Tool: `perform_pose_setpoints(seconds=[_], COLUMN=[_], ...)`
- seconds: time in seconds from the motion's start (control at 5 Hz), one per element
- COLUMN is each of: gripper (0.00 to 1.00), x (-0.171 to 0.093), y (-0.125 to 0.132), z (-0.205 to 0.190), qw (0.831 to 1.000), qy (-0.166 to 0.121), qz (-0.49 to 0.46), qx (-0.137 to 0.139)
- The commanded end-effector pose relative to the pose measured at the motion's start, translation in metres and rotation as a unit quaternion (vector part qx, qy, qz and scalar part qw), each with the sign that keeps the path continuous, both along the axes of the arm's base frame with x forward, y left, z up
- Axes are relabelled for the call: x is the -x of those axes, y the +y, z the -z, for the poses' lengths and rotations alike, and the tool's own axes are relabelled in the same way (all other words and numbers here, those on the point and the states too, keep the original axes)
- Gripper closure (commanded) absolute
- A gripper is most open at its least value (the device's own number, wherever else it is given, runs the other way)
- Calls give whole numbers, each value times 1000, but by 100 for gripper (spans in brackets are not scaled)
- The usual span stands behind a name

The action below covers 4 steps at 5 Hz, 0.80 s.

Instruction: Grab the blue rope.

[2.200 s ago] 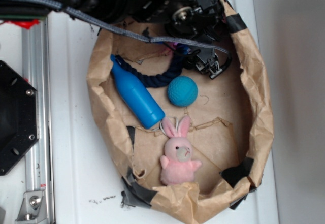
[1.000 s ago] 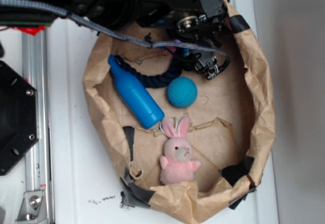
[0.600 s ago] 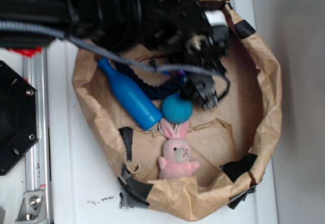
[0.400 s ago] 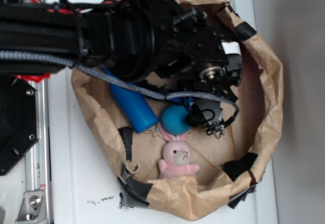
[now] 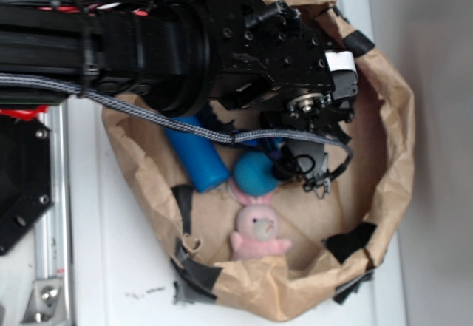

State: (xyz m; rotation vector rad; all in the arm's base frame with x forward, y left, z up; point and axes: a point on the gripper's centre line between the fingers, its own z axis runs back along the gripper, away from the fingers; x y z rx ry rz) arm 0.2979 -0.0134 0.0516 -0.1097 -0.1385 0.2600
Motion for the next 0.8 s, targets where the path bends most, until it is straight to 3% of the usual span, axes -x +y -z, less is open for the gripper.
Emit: perform_pose_setpoints(seconds=[0.0, 0.2, 0.6], gripper=[100, 100, 100], x=[22, 29, 22], y=[14, 12, 3], z=[-118, -147, -143], qw=[998, 998, 994], qy=[-37, 2, 17], qz=[26, 53, 96], qx=[-31, -45, -52])
